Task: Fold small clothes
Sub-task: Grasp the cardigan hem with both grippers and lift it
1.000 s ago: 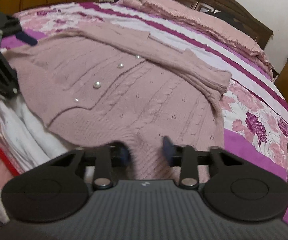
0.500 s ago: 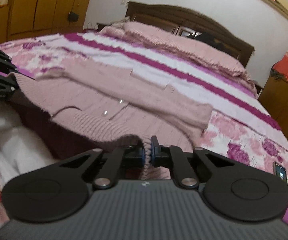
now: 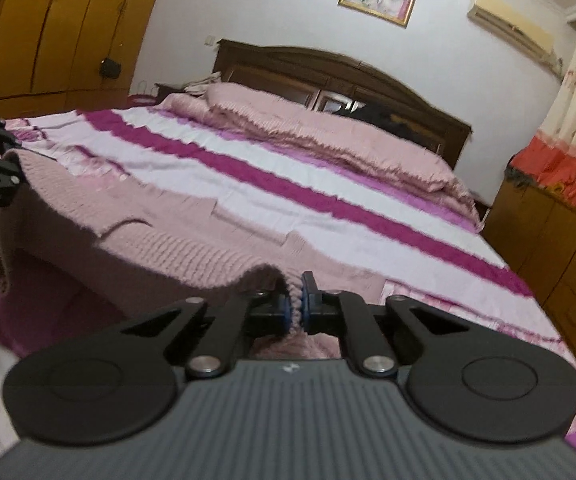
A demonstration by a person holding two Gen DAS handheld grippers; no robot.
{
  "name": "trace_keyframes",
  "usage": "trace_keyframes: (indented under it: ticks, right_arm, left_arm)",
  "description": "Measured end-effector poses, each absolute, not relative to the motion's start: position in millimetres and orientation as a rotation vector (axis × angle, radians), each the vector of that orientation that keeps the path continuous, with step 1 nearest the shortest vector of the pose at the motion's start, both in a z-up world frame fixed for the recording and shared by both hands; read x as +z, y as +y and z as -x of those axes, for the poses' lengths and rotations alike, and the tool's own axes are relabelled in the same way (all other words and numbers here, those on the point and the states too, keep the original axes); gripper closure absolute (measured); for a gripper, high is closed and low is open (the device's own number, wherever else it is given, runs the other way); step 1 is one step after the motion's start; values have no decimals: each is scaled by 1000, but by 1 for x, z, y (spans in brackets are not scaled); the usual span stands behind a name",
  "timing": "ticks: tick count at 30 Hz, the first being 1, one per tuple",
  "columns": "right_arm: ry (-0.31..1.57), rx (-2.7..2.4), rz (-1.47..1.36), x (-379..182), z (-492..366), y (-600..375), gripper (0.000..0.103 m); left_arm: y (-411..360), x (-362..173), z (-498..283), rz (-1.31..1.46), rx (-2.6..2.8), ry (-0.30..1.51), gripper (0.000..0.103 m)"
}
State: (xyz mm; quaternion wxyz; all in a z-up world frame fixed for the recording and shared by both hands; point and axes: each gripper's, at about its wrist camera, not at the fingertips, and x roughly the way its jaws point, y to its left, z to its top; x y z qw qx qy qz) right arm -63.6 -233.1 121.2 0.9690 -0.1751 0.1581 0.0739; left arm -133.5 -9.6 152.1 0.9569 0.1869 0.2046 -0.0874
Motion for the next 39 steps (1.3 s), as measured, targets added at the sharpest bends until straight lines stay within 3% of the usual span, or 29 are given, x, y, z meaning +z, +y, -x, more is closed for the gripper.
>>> trace_keyframes:
  ticks: [16,29,39]
  right_arm:
    - [240,104,378,128,-62,-227,95]
    - [388,74,468,38,-163,-213,95]
    - [500,96,431,17,-188,-214,92]
  left_arm:
    - [-20,173,-31,-353,-108,355,97]
    - [-23,71,-181,-366,-69,544,97]
    - [-18,31,-212,-358,-101,613,94]
